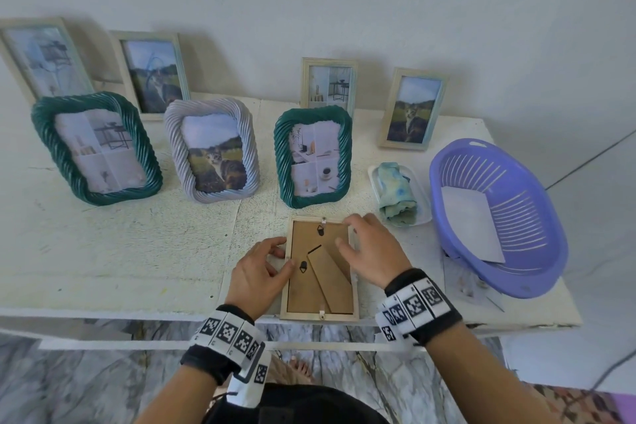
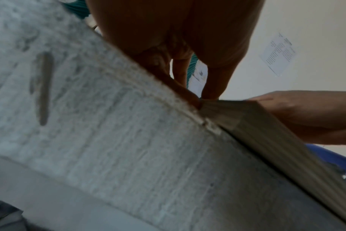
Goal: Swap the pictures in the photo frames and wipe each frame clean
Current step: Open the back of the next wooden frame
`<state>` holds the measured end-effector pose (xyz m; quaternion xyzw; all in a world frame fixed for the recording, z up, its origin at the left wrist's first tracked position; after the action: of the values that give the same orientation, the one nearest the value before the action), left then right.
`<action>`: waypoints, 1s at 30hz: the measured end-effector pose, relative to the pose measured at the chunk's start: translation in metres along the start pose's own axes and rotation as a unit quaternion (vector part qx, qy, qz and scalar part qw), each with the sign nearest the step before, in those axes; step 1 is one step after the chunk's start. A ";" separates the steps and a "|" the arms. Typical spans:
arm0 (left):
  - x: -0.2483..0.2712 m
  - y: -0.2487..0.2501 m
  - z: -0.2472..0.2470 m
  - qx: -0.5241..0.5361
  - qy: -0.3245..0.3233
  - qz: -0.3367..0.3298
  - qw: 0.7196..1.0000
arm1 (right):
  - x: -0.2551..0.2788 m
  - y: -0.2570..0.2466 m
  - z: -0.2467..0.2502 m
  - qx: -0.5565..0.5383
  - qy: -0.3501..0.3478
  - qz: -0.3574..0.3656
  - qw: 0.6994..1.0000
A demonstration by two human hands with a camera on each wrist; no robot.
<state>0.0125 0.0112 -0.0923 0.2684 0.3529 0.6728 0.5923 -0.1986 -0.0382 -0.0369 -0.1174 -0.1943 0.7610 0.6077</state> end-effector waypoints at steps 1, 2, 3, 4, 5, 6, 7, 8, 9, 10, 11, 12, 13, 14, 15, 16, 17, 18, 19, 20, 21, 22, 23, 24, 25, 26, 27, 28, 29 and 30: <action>0.000 -0.001 0.000 0.009 -0.003 0.001 1.000 | -0.009 -0.005 0.001 0.013 0.012 0.006 1.000; 0.001 -0.001 0.001 0.016 -0.006 0.002 1.000 | -0.017 -0.009 0.000 0.029 0.020 0.010 0.999; 0.000 -0.002 0.001 0.021 -0.009 0.004 1.000 | -0.025 -0.013 -0.002 0.048 0.019 0.011 0.999; 0.000 -0.002 0.001 0.024 -0.012 0.008 1.000 | -0.032 -0.015 -0.005 0.069 0.010 0.008 0.998; -0.001 -0.001 0.001 0.027 -0.016 0.013 0.999 | -0.038 -0.017 -0.007 0.089 -0.003 0.004 0.996; -0.001 -0.001 0.002 0.031 -0.019 0.018 0.999 | -0.043 -0.018 -0.010 0.105 -0.016 -0.001 0.994; -0.002 -0.001 0.002 0.036 -0.021 0.022 0.999 | -0.047 -0.019 -0.012 0.118 -0.025 -0.005 0.993; -0.002 -0.002 0.002 0.040 -0.021 0.025 0.999 | -0.050 -0.019 -0.014 0.124 -0.030 -0.007 0.992; -0.002 -0.003 0.002 0.043 -0.021 0.025 0.999 | -0.052 -0.018 -0.014 0.125 -0.031 -0.006 0.992; -0.002 -0.004 0.001 0.044 -0.019 0.024 0.999 | -0.054 -0.017 -0.014 0.124 -0.029 -0.002 0.992; -0.002 -0.005 0.001 0.044 -0.018 0.022 0.999 | -0.055 -0.016 -0.014 0.120 -0.024 0.007 0.992; -0.002 -0.005 0.001 0.043 -0.017 0.020 0.999 | -0.056 -0.015 -0.013 0.117 -0.019 0.019 0.993; -0.002 -0.006 0.000 0.042 -0.017 0.018 0.999 | -0.058 -0.013 -0.012 0.113 -0.016 0.031 0.993; -0.002 -0.006 0.000 0.042 -0.017 0.016 0.999 | -0.060 -0.011 -0.011 0.105 -0.016 0.038 0.994; -0.003 -0.007 0.000 0.043 -0.018 0.015 0.999 | -0.062 -0.009 -0.009 0.099 -0.017 0.043 0.994; -0.003 -0.007 0.000 0.045 -0.018 0.013 0.999 | -0.063 -0.008 -0.008 0.098 -0.020 0.046 0.994; -0.003 -0.007 0.000 0.046 -0.017 0.012 0.999 | -0.062 -0.008 -0.007 0.100 -0.022 0.050 0.993; -0.003 -0.006 0.001 0.047 -0.016 0.010 0.999 | -0.062 -0.008 -0.007 0.104 -0.020 0.053 0.993; -0.003 -0.006 0.001 0.047 -0.014 0.008 0.999 | -0.060 -0.008 -0.006 0.105 -0.014 0.055 0.993; -0.002 -0.006 0.002 0.047 -0.014 0.008 0.999 | -0.056 -0.008 -0.005 0.098 -0.004 0.055 0.994; -0.002 -0.006 0.002 0.046 -0.013 0.010 0.999 | -0.050 -0.009 -0.004 0.084 0.004 0.056 0.995; -0.002 -0.005 0.003 0.048 -0.013 0.013 0.999 | -0.042 -0.010 -0.004 0.067 0.009 0.061 0.996; -0.002 -0.005 0.003 0.051 -0.013 0.016 0.998 | -0.032 -0.012 -0.003 0.055 0.011 0.070 0.996; -0.002 -0.005 0.003 0.055 -0.014 0.019 0.998 | -0.020 -0.015 -0.003 0.050 0.011 0.082 0.995; -0.002 -0.005 0.003 0.059 -0.014 0.021 0.998 | -0.007 -0.020 -0.004 0.050 0.001 0.094 0.994; -0.002 -0.005 0.003 0.063 -0.014 0.022 0.998 | 0.008 -0.023 -0.006 0.049 -0.016 0.106 0.993; -0.002 -0.006 0.003 0.066 -0.014 0.021 0.998 | 0.024 -0.028 -0.008 0.050 -0.039 0.115 0.991; -0.003 -0.006 0.003 0.067 -0.014 0.020 0.997 | 0.039 -0.032 -0.012 0.056 -0.059 0.121 0.989; -0.003 -0.006 0.002 0.068 -0.014 0.020 0.997 | 0.053 -0.034 -0.015 0.067 -0.070 0.124 0.988; -0.003 -0.007 0.002 0.068 -0.013 0.022 0.997 | 0.064 -0.036 -0.018 0.083 -0.063 0.130 0.986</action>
<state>0.0187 0.0091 -0.0964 0.3246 0.3842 0.6562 0.5626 -0.1746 0.0332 -0.0338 -0.0426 -0.1517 0.8528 0.4980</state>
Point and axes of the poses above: each hand's wrist, its own x-axis away from the middle knuckle, its own z-axis out of the back of the hand, y = z × x, the point moved 3 cm from there along -x, towards the middle knuckle, and after that the axes turned 4 degrees about y, right-handed, at the moved point
